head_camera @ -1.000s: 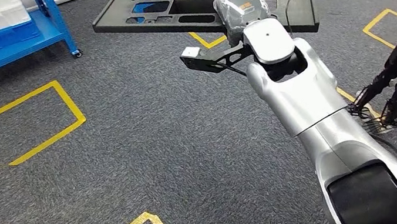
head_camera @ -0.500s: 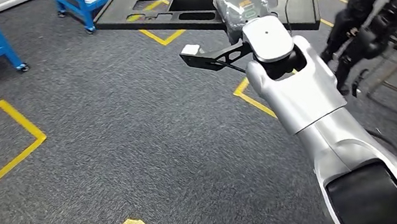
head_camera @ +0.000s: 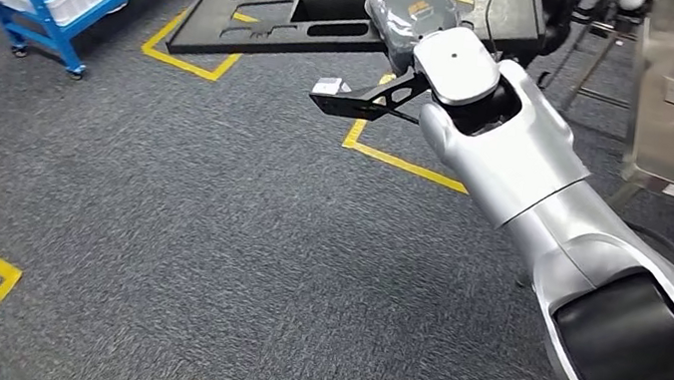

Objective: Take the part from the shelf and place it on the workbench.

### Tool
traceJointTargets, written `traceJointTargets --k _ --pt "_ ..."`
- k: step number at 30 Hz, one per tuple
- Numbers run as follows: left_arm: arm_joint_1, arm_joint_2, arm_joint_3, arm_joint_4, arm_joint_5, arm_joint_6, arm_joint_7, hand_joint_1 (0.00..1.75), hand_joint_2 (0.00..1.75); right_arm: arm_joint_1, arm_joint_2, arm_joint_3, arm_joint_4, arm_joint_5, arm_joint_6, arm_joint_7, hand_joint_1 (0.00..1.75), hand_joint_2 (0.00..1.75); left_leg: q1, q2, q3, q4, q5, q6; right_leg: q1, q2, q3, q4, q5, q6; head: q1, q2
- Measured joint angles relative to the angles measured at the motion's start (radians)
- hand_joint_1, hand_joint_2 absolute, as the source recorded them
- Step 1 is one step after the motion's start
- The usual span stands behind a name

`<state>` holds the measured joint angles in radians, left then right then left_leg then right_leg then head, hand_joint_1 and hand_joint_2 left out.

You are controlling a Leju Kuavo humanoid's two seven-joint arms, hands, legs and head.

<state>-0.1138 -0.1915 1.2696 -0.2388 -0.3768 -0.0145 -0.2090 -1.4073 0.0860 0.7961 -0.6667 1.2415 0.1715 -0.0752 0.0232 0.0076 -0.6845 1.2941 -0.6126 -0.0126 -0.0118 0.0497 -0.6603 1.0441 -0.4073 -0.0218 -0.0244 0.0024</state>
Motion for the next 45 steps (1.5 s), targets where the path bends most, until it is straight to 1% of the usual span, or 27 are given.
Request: traceJointTargets --k 1,2,4,6,8,9,10,12,13,15,16,18,19,21,22,24,26,28,30,31,33,35,37,39,41,43,45 --pt "0.001 0.000 0.000 0.000 0.001 0.001 0.000 0.00 1.75 0.003 -0.002 0.000 0.002 0.002 0.000 -0.004 1.75 1.75 0.000 -0.001 -0.001 -0.009 0.022 0.001 0.001 0.015 0.000 0.002 0.000 0.000 0.000 0.000" --pt "0.000 0.000 0.000 0.000 0.001 0.003 0.001 0.00 1.75 0.004 -0.005 0.000 0.003 0.002 -0.001 -0.006 1.75 1.75 0.000 -0.006 0.014 -0.053 0.059 0.003 0.001 0.029 0.000 0.004 0.000 0.000 0.000 0.000" --pt "0.001 0.000 0.000 0.000 0.001 0.010 0.002 0.00 1.75 0.004 -0.015 0.000 0.004 0.003 -0.002 -0.009 1.75 1.75 0.003 -0.048 0.063 -0.175 0.124 0.010 0.000 0.055 -0.002 0.009 -0.001 0.004 0.000 0.000" --pt "0.002 0.000 0.000 0.000 0.000 0.014 0.003 0.00 1.75 0.004 -0.028 0.000 0.002 0.004 -0.001 -0.013 1.75 1.75 0.004 -0.084 0.092 -0.242 0.139 0.014 -0.003 0.078 -0.011 0.011 0.004 0.014 0.000 0.000" --pt "-0.001 -0.001 0.000 0.000 0.005 0.014 0.002 0.00 1.75 0.007 -0.049 0.000 -0.001 0.006 0.002 -0.021 1.75 1.75 0.003 -0.074 0.099 -0.256 0.137 0.019 -0.008 0.101 -0.019 0.005 0.014 0.030 0.000 0.000" --pt "-0.003 -0.002 0.000 0.000 0.011 0.012 0.000 0.00 1.75 0.009 -0.063 0.000 -0.003 0.008 0.004 -0.025 1.75 1.75 0.003 -0.061 0.101 -0.262 0.142 0.024 -0.008 0.093 -0.022 0.004 0.015 0.036 0.001 0.000" --pt "-0.004 -0.003 0.000 -0.001 0.019 0.011 -0.002 0.00 1.75 0.009 -0.075 0.000 -0.005 0.011 0.006 -0.029 1.75 1.75 0.003 -0.047 0.104 -0.269 0.147 0.032 -0.005 0.066 -0.028 0.015 0.006 0.040 0.001 0.000" --pt "-0.002 -0.005 0.002 -0.002 0.035 0.009 -0.005 0.00 1.75 0.009 -0.095 0.000 -0.012 0.015 0.009 -0.035 1.75 1.75 0.001 -0.018 0.109 -0.280 0.154 0.043 -0.001 -0.008 -0.065 0.095 -0.043 0.042 0.003 0.000" --pt "-0.001 -0.005 0.003 -0.002 0.040 0.008 -0.007 0.00 1.75 0.010 -0.102 0.000 -0.016 0.016 0.010 -0.038 1.75 1.75 -0.002 -0.004 0.110 -0.280 0.153 0.047 -0.002 -0.031 -0.094 0.158 -0.074 0.043 0.003 0.000" --pt "0.001 -0.005 0.006 -0.002 0.043 0.008 -0.009 0.00 1.75 0.015 -0.117 0.000 -0.022 0.013 0.012 -0.043 1.75 1.75 -0.006 0.026 0.110 -0.279 0.150 0.050 -0.005 -0.044 -0.138 0.254 -0.107 0.045 0.003 0.000" --pt "0.000 -0.005 0.007 -0.003 0.043 0.007 -0.010 0.00 1.75 0.018 -0.124 0.001 -0.024 0.011 0.014 -0.044 1.75 1.75 -0.006 0.040 0.110 -0.277 0.148 0.050 -0.005 -0.047 -0.137 0.256 -0.098 0.045 0.003 0.000" --pt "-0.001 -0.005 0.008 -0.003 0.043 0.007 -0.011 0.00 1.75 0.020 -0.134 0.001 -0.031 0.006 0.017 -0.045 1.75 1.75 -0.008 0.065 0.114 -0.275 0.143 0.048 -0.003 -0.065 -0.079 0.158 -0.044 0.041 0.004 0.000" --pt "-0.001 -0.005 0.008 -0.003 0.043 0.006 -0.012 0.00 1.75 0.020 -0.137 0.001 -0.036 0.004 0.018 -0.044 1.75 1.75 -0.011 0.076 0.116 -0.273 0.138 0.045 0.003 -0.089 -0.041 0.093 -0.023 0.037 0.004 0.000" --pt "-0.001 -0.005 0.008 -0.003 0.043 0.007 -0.012 0.00 1.75 0.019 -0.141 0.001 -0.047 0.002 0.020 -0.044 1.75 1.75 -0.017 0.099 0.122 -0.270 0.130 0.036 0.014 -0.115 0.002 0.012 -0.004 0.026 0.003 0.000" --pt "-0.001 -0.005 0.009 -0.003 0.043 0.007 -0.012 0.00 1.75 0.019 -0.141 0.001 -0.050 0.001 0.021 -0.044 1.75 1.75 -0.019 0.111 0.124 -0.270 0.127 0.031 0.020 -0.115 0.005 0.002 -0.007 0.021 0.003 0.000" --pt "-0.006 -0.005 0.009 -0.003 0.038 0.008 -0.011 0.00 1.75 0.018 -0.144 0.001 -0.056 0.000 0.026 -0.044 1.75 1.75 -0.017 0.126 0.128 -0.269 0.119 0.023 0.018 -0.087 0.004 -0.003 -0.004 0.013 0.003 0.000" --pt "-0.008 -0.005 0.009 -0.003 0.031 0.010 -0.008 0.00 1.75 0.016 -0.148 0.001 -0.064 -0.001 0.030 -0.044 1.75 1.75 -0.012 0.084 0.115 -0.231 0.087 0.016 0.012 -0.065 0.007 -0.009 -0.001 0.002 0.003 0.000" --pt "-0.006 -0.005 0.009 -0.003 0.028 0.013 -0.002 0.00 1.75 0.015 -0.148 0.002 -0.072 -0.001 0.032 -0.043 1.75 1.75 -0.009 0.021 0.063 -0.116 0.026 0.012 0.009 -0.043 0.008 -0.010 0.000 -0.005 0.003 0.000" --pt "-0.002 -0.006 0.009 -0.002 0.026 0.016 0.002 0.00 1.75 0.020 -0.148 0.004 -0.076 -0.002 0.034 -0.043 1.75 1.75 -0.008 0.001 0.001 0.002 -0.010 0.010 0.010 -0.015 0.009 -0.009 0.000 -0.007 0.003 0.000" --pt "-0.001 -0.006 0.009 -0.002 0.026 0.017 0.004 0.00 1.75 0.022 -0.148 0.006 -0.076 -0.002 0.035 -0.043 1.75 1.75 -0.008 -0.001 -0.011 0.015 0.001 0.011 0.011 0.001 0.009 -0.007 -0.001 -0.007 0.003 0.000" --pt "-0.001 -0.006 0.009 -0.002 0.027 0.019 0.006 0.00 1.75 0.025 -0.149 0.009 -0.080 -0.003 0.035 -0.042 1.75 1.75 -0.008 -0.014 0.015 -0.068 0.073 0.015 0.010 0.033 0.009 -0.002 -0.002 -0.006 0.003 0.000" --pt "0.002 -0.005 0.009 -0.003 0.035 0.020 0.008 0.00 1.75 0.024 -0.150 0.012 -0.085 -0.006 0.036 -0.040 1.75 1.75 -0.004 -0.066 0.064 -0.191 0.133 0.020 0.008 0.062 0.003 0.005 -0.003 -0.001 0.003 0.000" --pt "0.002 -0.005 0.009 -0.003 0.046 0.020 0.009 0.00 1.75 0.025 -0.153 0.016 -0.089 -0.011 0.036 -0.039 1.75 1.75 -0.004 -0.098 0.084 -0.242 0.143 0.023 0.002 0.089 -0.008 0.007 0.002 0.010 0.003 0.000" --pt "-0.003 -0.005 0.010 -0.003 0.053 0.020 0.009 0.00 1.75 0.029 -0.164 0.018 -0.093 -0.014 0.037 -0.039 1.75 1.75 -0.004 -0.077 0.089 -0.255 0.147 0.029 -0.002 0.107 -0.016 0.002 0.010 0.024 0.002 0.000" --pt "-0.006 -0.004 0.010 -0.003 0.053 0.018 0.007 0.00 1.75 0.028 -0.177 0.018 -0.099 -0.016 0.037 -0.037 1.75 1.75 -0.002 -0.048 0.096 -0.271 0.156 0.042 0.003 0.062 -0.030 0.024 -0.006 0.033 0.005 0.000" --pt "-0.004 -0.003 0.010 -0.003 0.053 0.016 0.002 0.00 1.75 0.029 -0.183 0.018 -0.108 -0.021 0.037 -0.033 1.75 1.75 -0.007 -0.017 0.101 -0.280 0.160 0.053 0.006 -0.012 -0.074 0.119 -0.059 0.040 0.007 0.000" --pt "-0.001 -0.001 0.011 -0.003 0.053 0.014 -0.003 0.00 1.75 0.040 -0.193 0.018 -0.123 -0.032 0.037 -0.029 1.75 1.75 -0.011 0.012 0.101 -0.279 0.158 0.058 0.000 -0.039 -0.128 0.235 -0.104 0.047 0.008 0.000"
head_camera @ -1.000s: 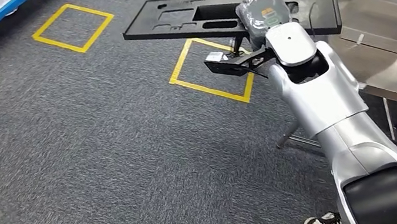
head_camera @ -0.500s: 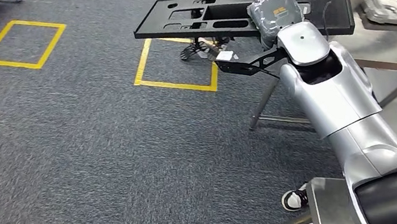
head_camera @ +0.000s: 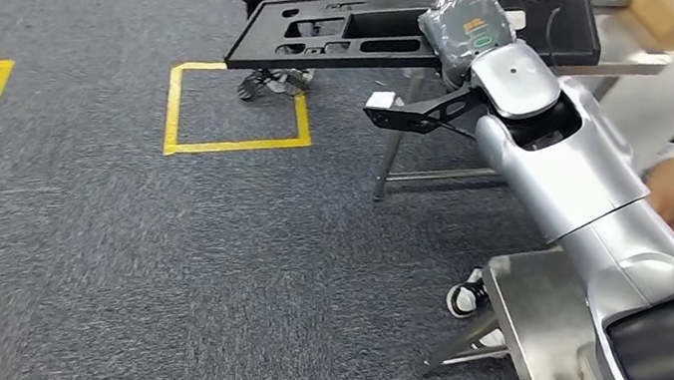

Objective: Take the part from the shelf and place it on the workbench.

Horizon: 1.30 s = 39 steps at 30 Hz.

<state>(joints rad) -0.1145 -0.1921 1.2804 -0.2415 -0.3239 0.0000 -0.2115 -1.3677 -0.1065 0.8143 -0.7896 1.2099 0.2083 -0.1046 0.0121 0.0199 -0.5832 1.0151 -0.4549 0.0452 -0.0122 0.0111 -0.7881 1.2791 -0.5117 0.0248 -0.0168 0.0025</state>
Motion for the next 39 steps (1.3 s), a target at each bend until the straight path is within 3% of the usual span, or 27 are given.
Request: traceJointTargets --k 1,2,3,5,7,9,11,13,15,16,18,20,22,24,26,28,30,31,32,33,35,36,37,39 --pt "0.000 0.001 0.000 0.000 0.000 0.000 -0.001 0.00 1.75 0.008 -0.008 0.000 -0.009 -0.006 0.000 0.000 1.75 1.75 -0.001 0.014 0.000 0.001 -0.002 0.000 -0.003 -0.004 -0.010 0.022 0.000 0.002 0.000 0.000" --pt "0.000 0.002 0.000 0.000 0.001 0.000 -0.001 0.00 1.75 0.016 -0.016 0.000 -0.018 -0.011 0.000 0.001 1.75 1.75 -0.001 0.026 0.001 0.002 -0.004 0.000 -0.005 -0.008 0.000 0.006 0.017 0.003 0.000 0.000" --pt "-0.001 0.003 0.000 0.000 0.001 0.000 -0.001 0.00 1.75 0.021 -0.023 0.000 -0.028 -0.014 0.000 0.001 1.75 1.75 -0.001 0.038 0.002 0.004 -0.006 -0.001 -0.005 -0.016 0.028 -0.045 0.046 0.003 0.000 0.000" --pt "-0.001 0.003 0.000 0.000 0.001 0.000 -0.001 0.00 1.75 0.024 -0.033 0.000 -0.044 -0.020 0.000 0.003 1.75 1.75 -0.005 0.059 0.005 0.007 -0.014 -0.008 0.004 -0.059 0.099 -0.177 0.090 -0.005 0.000 0.000" --pt "0.000 0.003 0.000 0.000 0.001 0.001 0.000 0.00 1.75 0.025 -0.039 0.000 -0.057 -0.023 -0.001 0.004 1.75 1.75 -0.009 0.079 0.010 0.009 -0.021 -0.017 0.017 -0.082 0.132 -0.238 0.100 -0.018 0.000 0.000" --pt "-0.002 0.003 0.000 0.000 0.001 0.002 0.001 0.00 1.75 0.030 -0.048 0.000 -0.066 -0.024 -0.002 0.004 1.75 1.75 -0.010 0.098 0.017 0.008 -0.028 -0.026 0.019 -0.058 0.136 -0.243 0.102 -0.028 0.000 0.000" --pt "-0.005 0.003 0.000 0.000 0.000 0.002 0.002 0.00 1.75 0.035 -0.059 0.000 -0.076 -0.025 -0.004 0.005 1.75 1.75 -0.005 0.068 0.011 0.033 -0.052 -0.035 0.012 -0.035 0.142 -0.252 0.106 -0.037 -0.001 0.000" --pt "-0.004 0.003 0.000 0.000 0.000 0.003 0.002 0.00 1.75 0.042 -0.064 0.000 -0.083 -0.026 -0.007 0.008 1.75 1.75 -0.001 0.012 -0.033 0.135 -0.108 -0.040 0.007 -0.013 0.145 -0.257 0.108 -0.044 -0.001 0.000" --pt "0.000 0.003 0.000 0.000 0.000 0.004 0.003 0.00 1.75 0.053 -0.065 0.000 -0.086 -0.026 -0.009 0.010 1.75 1.75 0.000 -0.008 -0.093 0.257 -0.152 -0.042 0.007 0.015 0.144 -0.255 0.108 -0.047 -0.001 0.000" --pt "0.001 0.003 0.000 0.000 0.000 0.006 0.003 0.00 1.75 0.060 -0.065 0.000 -0.086 -0.027 -0.009 0.010 1.75 1.75 0.000 -0.011 -0.109 0.281 -0.147 -0.043 0.007 0.031 0.145 -0.253 0.108 -0.047 -0.001 0.000" --pt "0.001 0.004 0.000 0.000 -0.002 0.009 0.003 0.00 1.75 0.070 -0.067 0.000 -0.087 -0.027 -0.010 0.010 1.75 1.75 0.002 -0.022 -0.091 0.218 -0.085 -0.042 0.005 0.063 0.144 -0.246 0.106 -0.045 -0.001 0.000" --pt "0.004 0.005 0.000 -0.001 -0.003 0.010 0.003 0.00 1.75 0.072 -0.068 0.000 -0.089 -0.027 -0.013 0.011 1.75 1.75 0.010 -0.073 -0.046 0.099 -0.024 -0.041 0.004 0.092 0.137 -0.234 0.102 -0.039 -0.001 0.000" --pt "0.004 0.006 0.000 -0.002 -0.003 0.011 0.004 0.00 1.75 0.073 -0.071 0.000 -0.091 -0.027 -0.015 0.012 1.75 1.75 0.013 -0.109 -0.025 0.045 -0.013 -0.039 0.001 0.119 0.123 -0.227 0.104 -0.027 -0.001 0.000" --pt "0.000 0.005 0.000 -0.002 -0.004 0.011 0.003 0.00 1.75 0.078 -0.081 0.000 -0.093 -0.027 -0.016 0.012 1.75 1.75 0.012 -0.088 -0.021 0.036 -0.011 -0.031 -0.004 0.140 0.113 -0.229 0.110 -0.013 -0.001 0.000" --pt "-0.003 0.006 0.000 -0.004 -0.003 0.010 0.003 0.00 1.75 0.081 -0.091 0.000 -0.094 -0.027 -0.015 0.012 1.75 1.75 0.012 -0.060 -0.017 0.023 -0.003 -0.016 -0.001 0.100 0.099 -0.206 0.094 -0.005 0.002 0.000" --pt "-0.001 0.007 0.000 -0.007 0.000 0.011 0.003 0.00 1.75 0.082 -0.093 0.000 -0.095 -0.026 -0.015 0.011 1.75 1.75 0.009 -0.032 -0.015 0.015 0.001 -0.006 0.003 0.028 0.054 -0.109 0.039 0.001 0.004 0.000" --pt "0.001 0.007 0.000 -0.008 0.002 0.011 0.003 0.00 1.75 0.089 -0.093 0.000 -0.095 -0.026 -0.015 0.010 1.75 1.75 0.005 -0.004 -0.015 0.015 0.000 -0.004 0.000 -0.001 0.003 0.008 -0.008 0.006 0.005 0.000" --pt "0.001 0.008 0.000 -0.009 0.003 0.011 0.003 0.00 1.75 0.093 -0.094 0.000 -0.095 -0.026 -0.015 0.009 1.75 1.75 0.004 0.010 -0.015 0.015 -0.001 -0.003 0.000 -0.005 -0.004 0.026 -0.008 0.006 0.005 0.000" --pt "0.001 0.008 0.000 -0.009 0.004 0.011 0.003 0.00 1.75 0.096 -0.094 0.000 -0.095 -0.026 -0.015 0.009 1.75 1.75 0.003 0.023 -0.014 0.015 -0.003 -0.004 0.000 -0.009 0.009 0.006 0.010 0.005 0.005 0.000" --pt "0.000 0.008 0.000 -0.009 0.004 0.011 0.003 0.00 1.75 0.097 -0.094 0.000 -0.096 -0.026 -0.015 0.009 1.75 1.75 0.002 0.036 -0.011 0.015 -0.005 -0.004 0.002 -0.019 0.040 -0.050 0.040 0.002 0.005 0.000" --pt "0.000 0.007 0.000 -0.009 0.004 0.011 0.003 0.00 1.75 0.094 -0.094 0.000 -0.099 -0.026 -0.015 0.009 1.75 1.75 -0.002 0.060 -0.006 0.016 -0.011 -0.008 0.016 -0.064 0.114 -0.184 0.085 -0.013 0.005 0.000" --pt "-0.001 0.006 0.000 -0.009 0.004 0.011 0.003 0.00 1.75 0.093 -0.094 0.000 -0.101 -0.026 -0.015 0.009 1.75 1.75 -0.005 0.071 -0.003 0.016 -0.014 -0.011 0.023 -0.080 0.135 -0.224 0.094 -0.020 0.005 0.000" --pt "-0.001 0.006 0.000 -0.009 0.004 0.011 0.003 0.00 1.75 0.092 -0.094 0.000 -0.103 -0.026 -0.015 0.009 1.75 1.75 -0.007 0.083 -0.001 0.016 -0.017 -0.014 0.030 -0.087 0.143 -0.242 0.093 -0.026 0.005 0.000" --pt "-0.004 0.005 0.000 -0.009 0.004 0.011 0.003 0.00 1.75 0.092 -0.097 0.000 -0.104 -0.026 -0.015 0.009 1.75 1.75 -0.008 0.104 0.004 0.016 -0.023 -0.022 0.027 -0.063 0.147 -0.249 0.096 -0.036 0.005 0.000"
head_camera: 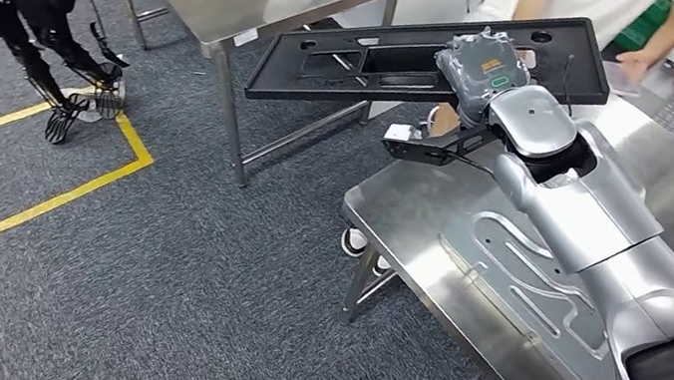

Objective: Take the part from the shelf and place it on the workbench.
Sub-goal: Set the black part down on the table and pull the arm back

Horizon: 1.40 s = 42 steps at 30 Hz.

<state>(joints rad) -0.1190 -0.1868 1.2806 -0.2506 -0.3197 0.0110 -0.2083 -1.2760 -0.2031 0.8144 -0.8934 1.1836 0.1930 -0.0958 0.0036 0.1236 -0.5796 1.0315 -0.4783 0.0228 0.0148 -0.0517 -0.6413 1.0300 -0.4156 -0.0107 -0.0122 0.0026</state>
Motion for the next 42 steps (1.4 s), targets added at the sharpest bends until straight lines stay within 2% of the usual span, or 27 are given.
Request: traceJointTargets --k 2,4,5,6,7,8,9,11,13,15,17,19,21,22,23,24,26,28,30,31,32,34,36,37,38,40,42 --pt "-0.003 0.000 0.000 0.000 0.000 0.000 0.001 0.00 1.75 0.000 -0.003 0.000 -0.003 -0.001 0.001 -0.002 1.75 1.75 0.001 -0.026 -0.009 0.034 -0.026 -0.008 -0.009 0.023 0.011 -0.015 0.006 -0.010 0.000 0.000" --pt "0.001 0.000 0.000 0.000 -0.001 0.000 0.003 0.00 1.75 0.000 -0.002 0.000 -0.005 -0.005 0.003 -0.006 1.75 1.75 0.005 -0.085 -0.054 0.137 -0.080 -0.014 -0.014 0.045 0.018 -0.022 0.009 -0.017 -0.001 0.000" --pt "0.003 0.000 0.000 0.000 -0.003 0.001 0.004 0.00 1.75 0.002 -0.002 0.000 -0.005 -0.009 0.004 -0.007 1.75 1.75 0.007 -0.103 -0.086 0.202 -0.106 -0.015 -0.015 0.058 0.018 -0.021 0.009 -0.018 -0.001 0.000" --pt "0.006 -0.001 0.000 0.000 -0.004 0.002 0.006 0.00 1.75 0.006 -0.002 0.000 -0.006 -0.013 0.005 -0.009 1.75 1.75 0.008 -0.111 -0.112 0.251 -0.118 -0.017 -0.016 0.074 0.018 -0.019 0.009 -0.019 -0.001 0.000" --pt "0.007 -0.001 0.000 0.000 -0.004 0.004 0.008 0.00 1.75 0.012 -0.003 0.000 -0.007 -0.015 0.006 -0.011 1.75 1.75 0.010 -0.114 -0.125 0.270 -0.113 -0.018 -0.017 0.091 0.017 -0.016 0.008 -0.018 -0.001 0.000" --pt "0.007 -0.001 0.000 0.000 -0.004 0.007 0.010 0.00 1.75 0.016 -0.005 0.000 -0.009 -0.017 0.008 -0.013 1.75 1.75 0.011 -0.117 -0.121 0.250 -0.086 -0.020 -0.018 0.108 0.017 -0.012 0.006 -0.016 -0.001 0.000" --pt "0.007 -0.001 0.000 0.000 -0.004 0.010 0.012 0.00 1.75 0.019 -0.008 0.000 -0.012 -0.019 0.009 -0.014 1.75 1.75 0.014 -0.126 -0.102 0.197 -0.046 -0.021 -0.021 0.123 0.016 -0.006 0.002 -0.012 -0.001 0.000" --pt "0.009 -0.001 0.000 0.000 -0.004 0.014 0.017 0.00 1.75 0.021 -0.014 0.001 -0.016 -0.024 0.010 -0.015 1.75 1.75 0.023 -0.173 -0.054 0.079 0.008 -0.024 -0.025 0.152 0.007 0.013 -0.007 -0.001 -0.001 0.000" --pt "0.009 -0.001 0.000 -0.001 -0.004 0.014 0.019 0.00 1.75 0.021 -0.019 0.001 -0.018 -0.028 0.010 -0.015 1.75 1.75 0.025 -0.203 -0.034 0.031 0.013 -0.021 -0.028 0.178 -0.007 0.023 -0.008 0.013 -0.001 0.000" --pt "0.006 -0.002 0.000 -0.001 -0.003 0.011 0.018 0.00 1.75 0.024 -0.030 0.003 -0.019 -0.031 0.011 -0.016 1.75 1.75 0.022 -0.184 -0.030 0.024 0.014 -0.012 -0.033 0.196 -0.016 0.021 -0.002 0.025 -0.001 0.000" --pt "0.005 -0.002 0.000 -0.003 -0.003 0.008 0.016 0.00 1.75 0.027 -0.041 0.005 -0.019 -0.033 0.011 -0.016 1.75 1.75 0.023 -0.156 -0.025 0.013 0.021 0.001 -0.029 0.151 -0.030 0.048 -0.020 0.034 0.001 0.000" --pt "0.006 -0.002 0.000 -0.006 -0.003 0.006 0.014 0.00 1.75 0.029 -0.043 0.007 -0.019 -0.033 0.010 -0.017 1.75 1.75 0.021 -0.130 -0.022 0.006 0.023 0.010 -0.026 0.081 -0.077 0.146 -0.072 0.041 0.004 0.000" --pt "0.007 -0.002 0.000 -0.008 -0.002 0.004 0.012 0.00 1.75 0.036 -0.045 0.012 -0.018 -0.034 0.010 -0.017 1.75 1.75 0.018 -0.104 -0.022 0.006 0.021 0.014 -0.029 0.059 -0.132 0.259 -0.113 0.046 0.004 0.000" --pt "0.007 -0.002 0.000 -0.009 -0.002 0.005 0.012 0.00 1.75 0.041 -0.047 0.014 -0.018 -0.036 0.009 -0.018 1.75 1.75 0.018 -0.091 -0.021 0.006 0.019 0.015 -0.029 0.056 -0.142 0.277 -0.109 0.046 0.004 0.000" --pt "0.007 -0.002 0.000 -0.010 -0.001 0.006 0.011 0.00 1.75 0.046 -0.049 0.016 -0.018 -0.039 0.009 -0.020 1.75 1.75 0.017 -0.079 -0.018 0.006 0.016 0.015 -0.029 0.052 -0.131 0.255 -0.087 0.044 0.004 0.000" --pt "0.006 -0.002 0.000 -0.010 0.000 0.007 0.011 0.00 1.75 0.050 -0.052 0.017 -0.018 -0.043 0.008 -0.022 1.75 1.75 0.016 -0.067 -0.015 0.006 0.013 0.014 -0.026 0.041 -0.102 0.198 -0.054 0.039 0.004 0.000" --pt "0.007 -0.004 0.000 -0.010 0.001 0.011 0.012 0.00 1.75 0.052 -0.057 0.017 -0.020 -0.052 0.004 -0.026 1.75 1.75 0.011 -0.045 -0.008 0.005 0.007 0.011 -0.009 -0.010 -0.036 0.066 -0.003 0.021 0.004 0.000" --pt "0.007 -0.004 0.000 -0.010 0.002 0.016 0.015 0.00 1.75 0.055 -0.062 0.018 -0.023 -0.060 0.000 -0.027 1.75 1.75 0.006 -0.022 -0.002 0.004 0.000 0.004 0.006 -0.036 -0.011 0.010 0.004 0.006 0.004 0.000" --pt "0.004 -0.004 0.000 -0.011 0.002 0.019 0.017 0.00 1.75 0.064 -0.069 0.020 -0.026 -0.066 -0.003 -0.028 1.75 1.75 0.004 -0.002 0.006 0.000 -0.009 -0.006 0.004 -0.013 -0.007 0.002 0.005 -0.002 0.004 0.000" --pt "0.003 -0.004 0.000 -0.012 0.003 0.021 0.017 0.00 1.75 0.069 -0.072 0.023 -0.027 -0.067 -0.004 -0.028 1.75 1.75 0.005 -0.012 0.008 0.007 -0.019 -0.012 -0.001 0.000 -0.002 -0.005 0.007 -0.005 0.003 0.000" --pt "0.003 -0.003 0.000 -0.014 0.004 0.023 0.017 0.00 1.75 0.073 -0.073 0.027 -0.028 -0.068 -0.004 -0.028 1.75 1.75 0.005 -0.033 0.002 0.030 -0.035 -0.016 -0.005 0.012 0.003 -0.012 0.010 -0.009 0.003 0.000" --pt "0.006 -0.001 0.000 -0.017 0.006 0.030 0.018 0.00 1.75 0.080 -0.071 0.033 -0.031 -0.071 -0.004 -0.028 1.75 1.75 0.007 -0.091 -0.043 0.135 -0.086 -0.021 -0.010 0.037 0.010 -0.019 0.012 -0.016 0.002 0.000" --pt "0.009 0.000 0.000 -0.018 0.010 0.035 0.019 0.00 1.75 0.091 -0.068 0.037 -0.031 -0.077 -0.004 -0.027 1.75 1.75 0.009 -0.112 -0.104 0.252 -0.125 -0.024 -0.011 0.068 0.010 -0.014 0.010 -0.021 0.002 0.000" --pt "0.010 0.002 0.000 -0.018 0.011 0.037 0.020 0.00 1.75 0.099 -0.068 0.040 -0.031 -0.080 -0.003 -0.027 1.75 1.75 0.009 -0.114 -0.120 0.272 -0.120 -0.025 -0.013 0.085 0.011 -0.011 0.007 -0.021 0.002 0.000" --pt "0.011 0.003 0.000 -0.018 0.012 0.038 0.020 0.00 1.75 0.106 -0.068 0.043 -0.031 -0.082 -0.003 -0.027 1.75 1.75 0.011 -0.117 -0.119 0.254 -0.094 -0.027 -0.015 0.102 0.011 -0.005 0.004 -0.019 0.002 0.000" --pt "0.012 0.008 0.000 -0.018 0.014 0.039 0.020 0.00 1.75 0.115 -0.069 0.049 -0.031 -0.083 -0.003 -0.027 1.75 1.75 0.018 -0.150 -0.079 0.141 -0.019 -0.030 -0.021 0.134 0.008 0.012 -0.007 -0.010 0.002 0.000" --pt "0.013 0.010 0.000 -0.019 0.015 0.040 0.020 0.00 1.75 0.118 -0.070 0.051 -0.031 -0.083 -0.004 -0.027 1.75 1.75 0.026 -0.194 -0.045 0.051 0.012 -0.031 -0.024 0.162 -0.005 0.031 -0.014 0.002 0.003 0.000"
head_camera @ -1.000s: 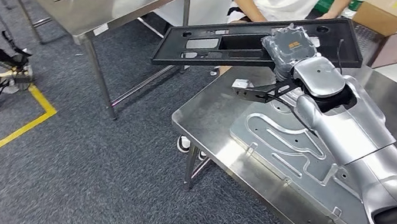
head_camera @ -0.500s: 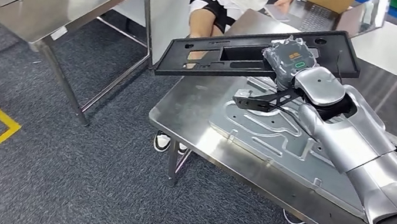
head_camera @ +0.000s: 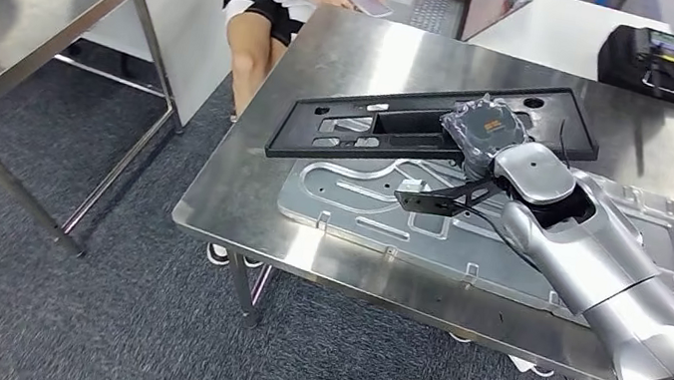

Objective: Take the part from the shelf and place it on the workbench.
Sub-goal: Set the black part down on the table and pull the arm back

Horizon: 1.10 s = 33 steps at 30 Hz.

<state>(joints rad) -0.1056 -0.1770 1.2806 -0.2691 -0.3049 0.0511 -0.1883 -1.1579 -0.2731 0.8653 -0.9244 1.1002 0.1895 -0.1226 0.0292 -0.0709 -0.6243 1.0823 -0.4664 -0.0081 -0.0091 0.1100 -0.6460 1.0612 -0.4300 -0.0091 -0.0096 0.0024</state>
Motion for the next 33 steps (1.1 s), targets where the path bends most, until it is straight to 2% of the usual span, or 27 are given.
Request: traceJointTargets --k 1,3,4,5,7,8,9,10,11,13,14,15,17,19,21,23,24,25,26,28,30,33 --pt "-0.001 0.000 0.000 0.000 0.000 0.000 0.000 0.00 1.75 0.002 -0.002 0.001 0.000 0.000 0.000 0.000 1.75 1.75 0.000 -0.009 0.005 -0.010 -0.005 0.003 -0.001 0.013 -0.007 0.003 0.000 0.006 0.000 0.000" --pt "-0.005 0.001 0.000 0.000 0.001 0.001 0.000 0.00 1.75 0.009 -0.011 0.001 0.000 -0.002 -0.001 0.000 1.75 1.75 -0.002 0.011 0.011 -0.018 -0.003 0.015 -0.005 0.033 -0.014 0.001 0.005 0.018 -0.001 0.000" --pt "-0.007 0.001 0.000 -0.001 0.002 0.002 0.000 0.00 1.75 0.013 -0.018 0.001 0.000 -0.004 -0.002 0.000 1.75 1.75 -0.001 0.024 0.015 -0.024 -0.001 0.022 -0.003 0.019 -0.018 0.007 0.001 0.023 0.000 0.000" --pt "-0.007 0.002 0.000 -0.002 0.002 0.003 0.000 0.00 1.75 0.017 -0.023 0.001 0.000 -0.006 -0.004 0.000 1.75 1.75 0.001 0.037 0.019 -0.030 0.002 0.029 -0.001 -0.008 -0.027 0.027 -0.011 0.028 0.002 0.000" --pt "-0.005 0.002 0.000 -0.004 0.002 0.003 0.000 0.00 1.75 0.027 -0.027 0.001 0.000 -0.012 -0.011 0.000 1.75 1.75 0.000 0.060 0.024 -0.037 0.002 0.039 0.000 -0.076 -0.073 0.122 -0.059 0.037 0.007 0.000" --pt "-0.003 0.002 0.000 -0.004 0.002 0.003 0.000 0.00 1.75 0.035 -0.027 0.001 0.000 -0.015 -0.016 -0.001 1.75 1.75 -0.002 0.070 0.025 -0.037 0.000 0.042 -0.003 -0.093 -0.104 0.182 -0.084 0.041 0.007 0.000" --pt "-0.002 0.003 0.000 -0.004 0.002 0.003 0.000 0.00 1.75 0.046 -0.027 0.001 0.000 -0.017 -0.022 -0.003 1.75 1.75 -0.003 0.078 0.026 -0.037 -0.002 0.042 -0.005 -0.102 -0.129 0.227 -0.097 0.044 0.007 0.000" --pt "-0.002 0.003 0.000 -0.005 0.002 0.003 0.000 0.00 1.75 0.058 -0.027 0.001 0.000 -0.019 -0.028 -0.006 1.75 1.75 -0.003 0.086 0.027 -0.037 -0.004 0.042 -0.007 -0.105 -0.139 0.243 -0.092 0.045 0.007 0.000" --pt "-0.002 0.003 0.000 -0.006 0.002 0.003 0.000 0.00 1.75 0.069 -0.029 0.001 0.000 -0.020 -0.033 -0.011 1.75 1.75 -0.003 0.092 0.029 -0.037 -0.006 0.042 -0.007 -0.107 -0.129 0.222 -0.070 0.044 0.007 0.000" --pt "-0.004 0.002 0.000 -0.008 0.003 0.003 -0.002 0.00 1.75 0.079 -0.032 0.001 0.000 -0.021 -0.039 -0.019 1.75 1.75 -0.004 0.104 0.035 -0.038 -0.011 0.039 -0.004 -0.113 -0.068 0.102 -0.007 0.035 0.007 0.000" --pt "-0.006 0.002 0.000 -0.009 0.003 0.003 -0.004 0.00 1.75 0.080 -0.033 0.001 0.000 -0.023 -0.041 -0.023 1.75 1.75 -0.005 0.108 0.037 -0.039 -0.013 0.036 0.001 -0.117 -0.038 0.044 0.012 0.028 0.007 0.000" --pt "-0.006 0.002 0.000 -0.010 0.004 0.004 -0.006 0.00 1.75 0.080 -0.034 0.001 0.000 -0.026 -0.042 -0.026 1.75 1.75 -0.006 0.111 0.039 -0.041 -0.014 0.032 0.007 -0.121 -0.017 0.004 0.020 0.021 0.007 0.000" --pt "-0.007 0.002 0.000 -0.014 0.005 0.009 -0.008 0.00 1.75 0.082 -0.037 0.001 0.000 -0.032 -0.044 -0.031 1.75 1.75 -0.008 0.116 0.044 -0.046 -0.015 0.023 0.015 -0.122 -0.004 -0.018 0.015 0.010 0.007 0.000" --pt "-0.007 0.003 0.000 -0.017 0.008 0.013 -0.010 0.00 1.75 0.088 -0.042 0.001 -0.002 -0.037 -0.044 -0.034 1.75 1.75 -0.008 0.112 0.047 -0.043 -0.024 0.012 0.008 -0.120 0.008 -0.032 0.015 0.000 0.006 0.000" --pt "-0.006 0.004 0.000 -0.021 0.012 0.019 -0.011 0.00 1.75 0.092 -0.043 0.002 -0.004 -0.040 -0.044 -0.035 1.75 1.75 -0.008 0.095 0.021 0.018 -0.061 0.006 0.001 -0.119 0.023 -0.047 0.017 -0.010 0.005 0.000" --pt "-0.003 0.004 0.001 -0.025 0.016 0.028 -0.007 0.00 1.75 0.098 -0.042 0.004 -0.005 -0.043 -0.044 -0.036 1.75 1.75 -0.008 0.082 -0.043 0.144 -0.114 0.004 0.004 -0.117 0.027 -0.046 0.013 -0.018 0.005 0.000" --pt "-0.002 0.004 0.001 -0.025 0.018 0.032 -0.004 0.00 1.75 0.103 -0.042 0.005 -0.004 -0.045 -0.044 -0.037 1.75 1.75 -0.008 0.080 -0.074 0.197 -0.127 0.003 0.005 -0.114 0.027 -0.043 0.010 -0.020 0.005 0.000" --pt "-0.001 0.005 0.002 -0.025 0.020 0.036 -0.002 0.00 1.75 0.109 -0.041 0.006 -0.004 -0.049 -0.044 -0.040 1.31 1.31 -0.008 0.080 -0.091 0.220 -0.122 0.002 0.006 -0.110 0.027 -0.039 0.007 -0.021 0.005 0.000" --pt "0.000 0.006 0.003 -0.025 0.021 0.041 0.001 0.00 1.75 0.114 -0.040 0.007 -0.004 -0.053 -0.044 -0.042 0.87 0.87 -0.007 0.080 -0.090 0.206 -0.098 0.002 0.005 -0.105 0.028 -0.034 0.003 -0.020 0.005 0.000" --pt "0.000 0.009 0.004 -0.025 0.021 0.050 0.006 0.00 1.75 0.120 -0.036 0.008 -0.005 -0.059 -0.045 -0.045 0.00 0.00 -0.007 0.078 -0.046 0.094 -0.026 0.004 0.004 -0.097 0.028 -0.020 -0.008 -0.015 0.005 0.000" --pt "0.000 0.012 0.005 -0.025 0.019 0.054 0.011 0.00 1.75 0.121 -0.034 0.008 -0.005 -0.064 -0.047 -0.045 0.00 0.00 -0.008 0.074 -0.006 0.000 0.006 0.009 0.006 -0.090 0.022 -0.003 -0.018 -0.005 0.005 0.000" --pt "-0.003 0.013 0.005 -0.025 0.028 0.053 0.007 0.00 1.75 0.123 -0.033 0.008 -0.004 -0.074 -0.051 -0.046 0.00 0.00 -0.011 0.073 0.004 -0.022 0.006 0.022 0.006 -0.086 0.017 0.000 -0.019 0.009 0.006 0.000"
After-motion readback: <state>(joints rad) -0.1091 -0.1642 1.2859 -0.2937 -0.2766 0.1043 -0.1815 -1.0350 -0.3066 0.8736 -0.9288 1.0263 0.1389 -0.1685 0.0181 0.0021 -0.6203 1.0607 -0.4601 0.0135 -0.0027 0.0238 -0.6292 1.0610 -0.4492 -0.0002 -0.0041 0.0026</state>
